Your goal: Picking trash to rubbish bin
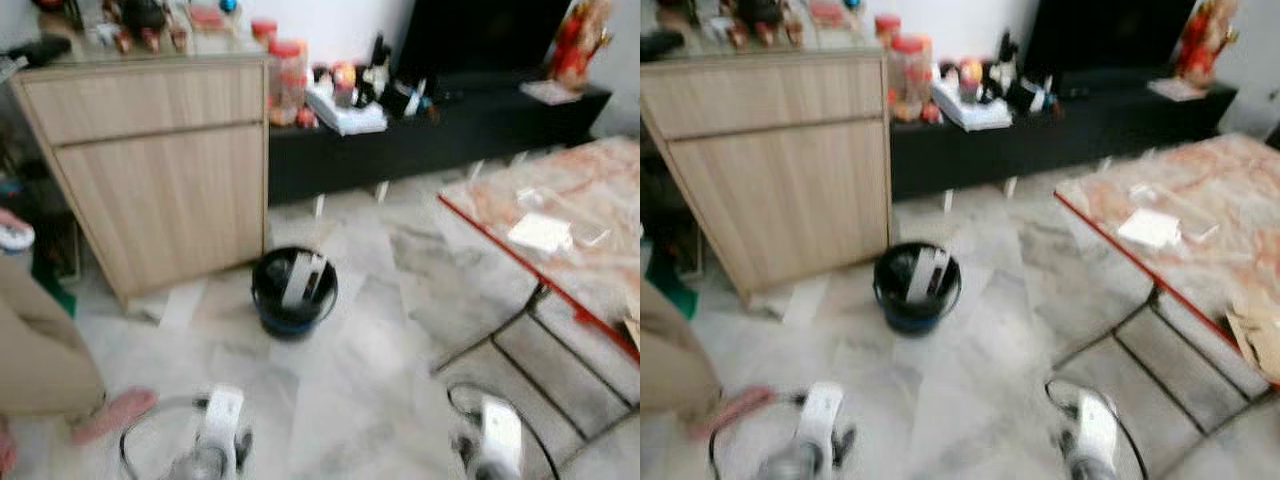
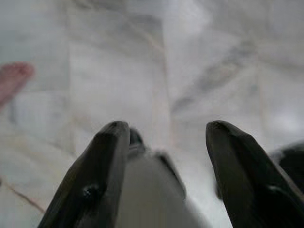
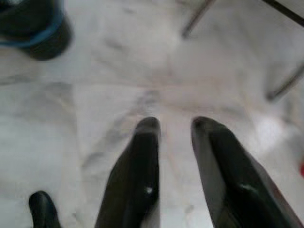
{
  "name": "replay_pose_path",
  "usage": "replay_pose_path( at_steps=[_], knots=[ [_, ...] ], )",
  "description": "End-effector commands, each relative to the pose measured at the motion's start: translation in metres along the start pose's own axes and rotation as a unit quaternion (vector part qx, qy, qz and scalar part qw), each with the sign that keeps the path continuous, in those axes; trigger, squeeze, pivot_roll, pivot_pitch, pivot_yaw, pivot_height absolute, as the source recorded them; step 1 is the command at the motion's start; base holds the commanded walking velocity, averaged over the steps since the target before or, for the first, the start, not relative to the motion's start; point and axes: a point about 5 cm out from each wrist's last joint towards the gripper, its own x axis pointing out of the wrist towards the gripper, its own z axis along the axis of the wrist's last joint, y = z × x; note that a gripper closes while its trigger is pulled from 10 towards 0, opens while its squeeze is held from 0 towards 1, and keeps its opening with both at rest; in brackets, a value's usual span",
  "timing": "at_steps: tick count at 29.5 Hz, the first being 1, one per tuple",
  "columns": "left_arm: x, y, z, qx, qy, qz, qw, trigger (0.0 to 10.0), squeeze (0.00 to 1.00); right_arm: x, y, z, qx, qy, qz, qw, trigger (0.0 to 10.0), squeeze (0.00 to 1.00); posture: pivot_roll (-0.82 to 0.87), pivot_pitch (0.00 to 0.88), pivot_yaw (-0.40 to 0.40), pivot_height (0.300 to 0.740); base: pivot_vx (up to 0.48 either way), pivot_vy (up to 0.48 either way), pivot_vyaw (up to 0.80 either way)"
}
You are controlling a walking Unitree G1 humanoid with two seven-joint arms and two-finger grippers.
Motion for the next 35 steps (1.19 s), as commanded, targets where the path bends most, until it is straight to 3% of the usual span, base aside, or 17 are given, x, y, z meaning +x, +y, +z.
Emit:
replay_pose_path(
  at_steps=[1,35],
  knots=[
    [0.002,-0.0014,0.0093,0.002,-0.013,-0.004,1.0,10.0,0.0,-0.0008,-0.0064,0.0002,0.002,-0.001,-0.009,1.0,10.0,0.0,0.0,0.049,-0.126,0.74,0.0,0.0,-0.7],
    [0.0011,-0.0002,0.0064,0.01,-0.012,0.002,1.0,10.0,0.0,-0.0005,-0.0024,-0.0004,-0.003,-0.002,-0.003,1.0,10.0,0.0,0.0,0.013,-0.117,0.74,0.0,0.0,-0.7]
  ],
)
